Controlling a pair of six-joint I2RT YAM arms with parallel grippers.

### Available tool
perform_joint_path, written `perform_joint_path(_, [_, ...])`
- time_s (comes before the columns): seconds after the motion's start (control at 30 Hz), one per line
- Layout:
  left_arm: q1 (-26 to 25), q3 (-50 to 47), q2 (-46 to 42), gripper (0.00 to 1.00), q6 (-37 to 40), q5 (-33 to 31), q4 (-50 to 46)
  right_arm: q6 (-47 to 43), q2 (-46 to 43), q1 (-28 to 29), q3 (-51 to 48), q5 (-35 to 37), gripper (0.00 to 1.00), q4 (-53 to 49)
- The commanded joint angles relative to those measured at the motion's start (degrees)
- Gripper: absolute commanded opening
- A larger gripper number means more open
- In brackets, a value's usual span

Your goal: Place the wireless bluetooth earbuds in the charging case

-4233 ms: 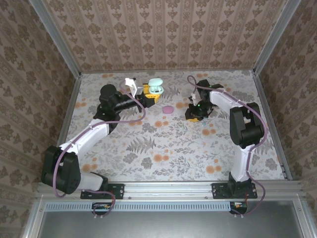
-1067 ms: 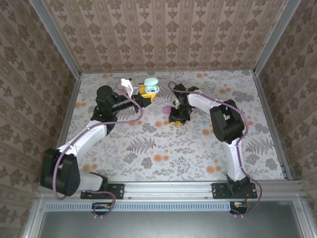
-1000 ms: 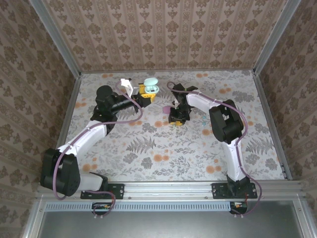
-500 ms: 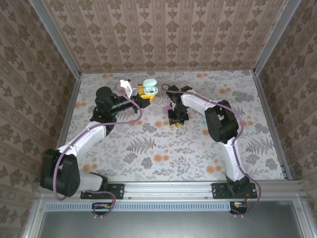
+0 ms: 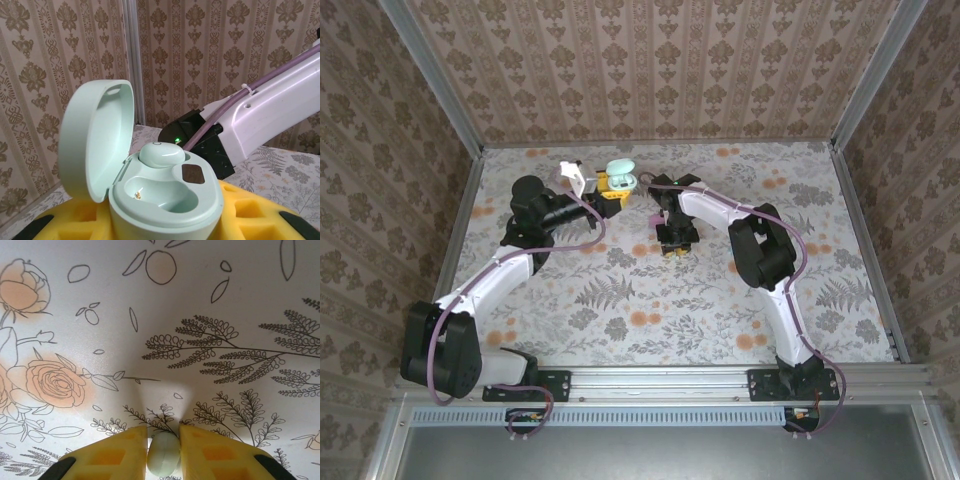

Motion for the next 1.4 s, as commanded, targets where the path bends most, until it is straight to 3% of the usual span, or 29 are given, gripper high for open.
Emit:
perform_joint_path(0.0, [0.3,-0.4,-1.7,0.22,-0.2,0.6,2.3,-0.3,1.9,0.5,0.8,1.5,0.25,-3.3])
perform_joint_path(0.27, [0.4,-0.3,-1.5,0.22,-0.3,0.3,2.3,-0.7,-4.9,-1.3,-2.2,-3.4,0.21,1.8])
perform_joint_path(0.37, [0.4,-0.1,-1.2,0.22,-0.2,0.3,2.0,-0.4,-11.2,-4.2,-6.5,-12.3,0.2,7.8])
perform_joint_path(0.63, [0.2,1.0,1.0,0.23,-1.0,-0.4,3.0,10.6,-26.8,-13.8,-18.0,-49.2,0.2,32.8])
perform_joint_path(0.87, [-0.5,2.3,2.6,0.22,-1.3,-0.4,3.7,20.1,-30.7,-15.3,-19.5,-68.2,0.2,48.6])
perform_joint_path(1.1, [-1.1,2.8,2.9,0.23,-1.0,-0.6,3.7,22.2,-32.5,-15.3,-18.7,-73.5,0.21,51.0])
perform_joint_path(1.37, [-2.9,3.7,4.0,0.23,2.2,-1.4,1.3,17.2,-37.0,-13.2,-15.7,-64.6,0.2,47.1])
